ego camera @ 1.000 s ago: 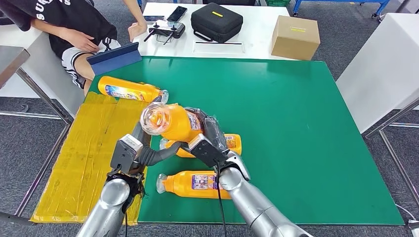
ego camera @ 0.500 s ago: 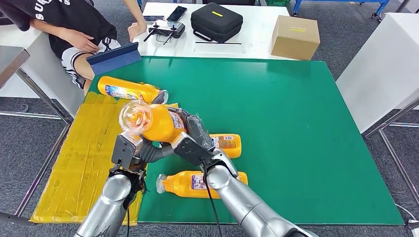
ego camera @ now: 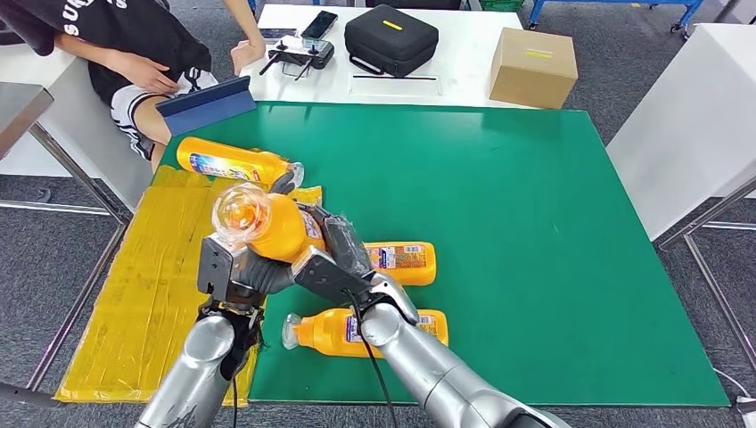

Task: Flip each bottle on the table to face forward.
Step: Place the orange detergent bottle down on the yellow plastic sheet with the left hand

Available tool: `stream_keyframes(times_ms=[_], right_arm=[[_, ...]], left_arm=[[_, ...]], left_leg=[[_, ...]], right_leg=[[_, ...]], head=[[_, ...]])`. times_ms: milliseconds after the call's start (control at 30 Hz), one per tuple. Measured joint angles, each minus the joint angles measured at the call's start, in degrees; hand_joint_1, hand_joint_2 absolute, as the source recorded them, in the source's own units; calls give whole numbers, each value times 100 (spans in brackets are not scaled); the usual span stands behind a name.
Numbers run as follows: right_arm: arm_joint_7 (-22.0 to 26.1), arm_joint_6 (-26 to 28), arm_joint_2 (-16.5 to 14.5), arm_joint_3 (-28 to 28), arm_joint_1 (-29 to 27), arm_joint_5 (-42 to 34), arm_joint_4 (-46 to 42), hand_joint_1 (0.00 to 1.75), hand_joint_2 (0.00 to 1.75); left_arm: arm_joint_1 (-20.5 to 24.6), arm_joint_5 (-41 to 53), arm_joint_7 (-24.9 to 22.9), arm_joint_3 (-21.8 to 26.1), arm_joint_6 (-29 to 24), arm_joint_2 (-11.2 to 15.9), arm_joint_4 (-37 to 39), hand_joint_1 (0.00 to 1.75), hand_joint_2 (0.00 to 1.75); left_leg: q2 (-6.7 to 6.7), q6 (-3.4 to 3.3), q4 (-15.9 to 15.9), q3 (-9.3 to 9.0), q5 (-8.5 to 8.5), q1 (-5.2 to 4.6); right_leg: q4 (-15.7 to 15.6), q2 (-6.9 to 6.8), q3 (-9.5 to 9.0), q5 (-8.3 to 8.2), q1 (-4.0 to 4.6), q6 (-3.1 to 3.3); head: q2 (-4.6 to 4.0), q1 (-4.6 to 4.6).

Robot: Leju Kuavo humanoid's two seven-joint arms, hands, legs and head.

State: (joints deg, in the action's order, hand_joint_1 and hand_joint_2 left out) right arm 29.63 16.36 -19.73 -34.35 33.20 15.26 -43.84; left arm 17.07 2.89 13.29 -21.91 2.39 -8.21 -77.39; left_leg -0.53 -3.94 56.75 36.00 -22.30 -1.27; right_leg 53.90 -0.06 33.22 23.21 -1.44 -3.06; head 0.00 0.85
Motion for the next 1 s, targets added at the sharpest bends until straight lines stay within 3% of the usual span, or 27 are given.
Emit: stream_keyframes(times_ms=[567, 1000], right_arm=[[12, 145, -25, -91, 101, 153, 382, 175, 175], [-433, 816, 19, -87, 149, 678, 469, 175, 175]], left_arm=[[-5, -231, -14, 86, 66, 1, 187, 0, 175], [7, -232, -28, 144, 1, 1, 187, 0, 175]], left_leg=[[1, 0, 0, 1, 0, 0], [1, 0, 0, 1, 0, 0]], right_leg=[[0, 1, 3, 0, 0, 0], [0, 1, 6, 0, 0, 0]], head=[[0, -1], [0, -1]])
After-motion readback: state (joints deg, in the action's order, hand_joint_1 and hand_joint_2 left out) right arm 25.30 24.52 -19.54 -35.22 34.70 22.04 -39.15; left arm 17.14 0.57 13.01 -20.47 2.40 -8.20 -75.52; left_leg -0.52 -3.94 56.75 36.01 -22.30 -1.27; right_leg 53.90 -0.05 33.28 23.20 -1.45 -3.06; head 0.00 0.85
